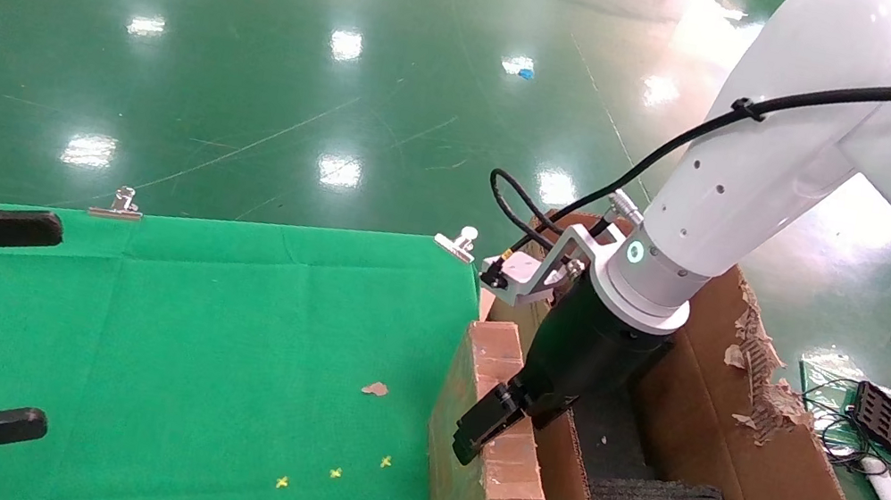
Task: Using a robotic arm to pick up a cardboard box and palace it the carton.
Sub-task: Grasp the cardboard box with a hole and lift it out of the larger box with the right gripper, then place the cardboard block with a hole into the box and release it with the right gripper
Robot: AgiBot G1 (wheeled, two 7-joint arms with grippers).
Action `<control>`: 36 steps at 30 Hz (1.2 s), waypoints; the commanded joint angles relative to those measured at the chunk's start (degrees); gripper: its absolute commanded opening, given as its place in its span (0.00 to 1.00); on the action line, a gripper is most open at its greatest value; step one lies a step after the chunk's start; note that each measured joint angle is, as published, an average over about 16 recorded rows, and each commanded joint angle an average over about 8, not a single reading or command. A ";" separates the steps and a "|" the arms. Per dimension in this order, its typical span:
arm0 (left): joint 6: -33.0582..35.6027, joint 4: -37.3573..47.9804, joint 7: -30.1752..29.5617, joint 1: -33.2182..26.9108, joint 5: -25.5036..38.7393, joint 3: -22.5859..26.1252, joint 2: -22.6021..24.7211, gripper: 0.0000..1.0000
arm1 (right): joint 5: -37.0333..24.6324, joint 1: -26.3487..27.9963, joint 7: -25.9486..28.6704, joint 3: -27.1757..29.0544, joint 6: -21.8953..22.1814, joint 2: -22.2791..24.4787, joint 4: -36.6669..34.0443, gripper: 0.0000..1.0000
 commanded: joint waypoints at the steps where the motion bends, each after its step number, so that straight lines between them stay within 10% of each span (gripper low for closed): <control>1: 0.00 0.00 0.00 0.00 -0.01 0.01 0.00 0.00 | -0.05 -0.20 0.18 -0.14 0.03 -0.06 0.12 0.00; 22: -0.04 0.00 0.04 -0.02 -0.06 0.09 -0.04 0.00 | 0.14 0.17 -1.48 -0.09 0.44 1.18 1.54 0.00; 36: -0.06 0.00 0.07 -0.03 -0.09 0.14 -0.06 0.00 | 0.67 14.67 -19.34 8.34 5.36 11.36 -0.75 0.00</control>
